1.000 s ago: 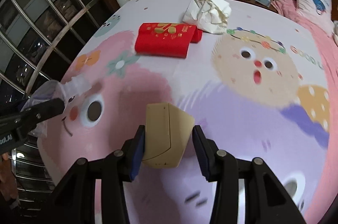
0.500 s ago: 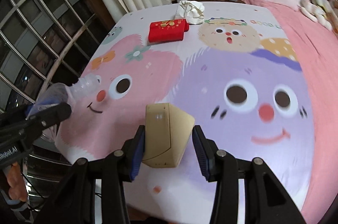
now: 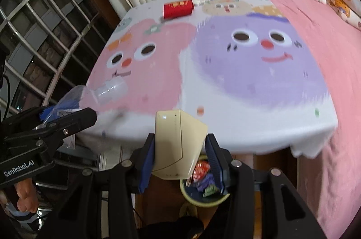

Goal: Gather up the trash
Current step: 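Carry the bottle and beige box down over the blue bin and open both tools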

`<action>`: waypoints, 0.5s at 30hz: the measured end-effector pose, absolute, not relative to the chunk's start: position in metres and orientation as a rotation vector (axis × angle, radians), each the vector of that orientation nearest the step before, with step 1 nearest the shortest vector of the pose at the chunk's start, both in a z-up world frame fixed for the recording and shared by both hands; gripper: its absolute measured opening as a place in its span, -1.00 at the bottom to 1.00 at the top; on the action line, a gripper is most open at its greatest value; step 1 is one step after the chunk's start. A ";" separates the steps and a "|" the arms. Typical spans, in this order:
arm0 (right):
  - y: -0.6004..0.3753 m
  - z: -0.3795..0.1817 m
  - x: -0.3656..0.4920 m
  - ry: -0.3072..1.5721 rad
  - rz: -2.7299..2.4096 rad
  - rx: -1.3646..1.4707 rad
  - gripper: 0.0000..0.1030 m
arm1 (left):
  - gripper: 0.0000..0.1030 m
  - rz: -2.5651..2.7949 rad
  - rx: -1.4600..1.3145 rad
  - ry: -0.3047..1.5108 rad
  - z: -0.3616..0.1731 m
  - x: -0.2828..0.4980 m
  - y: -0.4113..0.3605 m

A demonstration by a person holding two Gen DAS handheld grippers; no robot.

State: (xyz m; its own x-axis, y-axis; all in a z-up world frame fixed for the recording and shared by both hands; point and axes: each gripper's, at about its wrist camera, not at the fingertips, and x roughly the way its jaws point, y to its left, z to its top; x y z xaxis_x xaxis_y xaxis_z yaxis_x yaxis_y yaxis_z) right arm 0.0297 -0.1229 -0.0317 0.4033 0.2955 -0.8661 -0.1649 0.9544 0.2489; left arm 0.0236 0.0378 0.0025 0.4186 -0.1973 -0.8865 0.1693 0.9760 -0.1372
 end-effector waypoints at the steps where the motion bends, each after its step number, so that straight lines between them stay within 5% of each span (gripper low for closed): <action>1: -0.124 -0.034 0.024 1.132 0.290 0.132 -0.14 | 0.04 -0.237 -0.025 1.121 0.001 0.019 0.036; 15: -0.160 -0.146 -0.039 1.332 0.264 0.192 -0.14 | 0.04 -0.253 -0.005 1.274 -0.090 -0.043 -0.015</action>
State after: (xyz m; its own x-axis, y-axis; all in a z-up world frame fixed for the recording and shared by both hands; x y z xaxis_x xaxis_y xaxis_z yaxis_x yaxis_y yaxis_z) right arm -0.0391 -0.1597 -0.1456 0.2138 0.2980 -0.9303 -0.0798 0.9545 0.2874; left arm -0.0434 -0.0153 -0.0900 0.2686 -0.1903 -0.9443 0.1845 0.9723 -0.1435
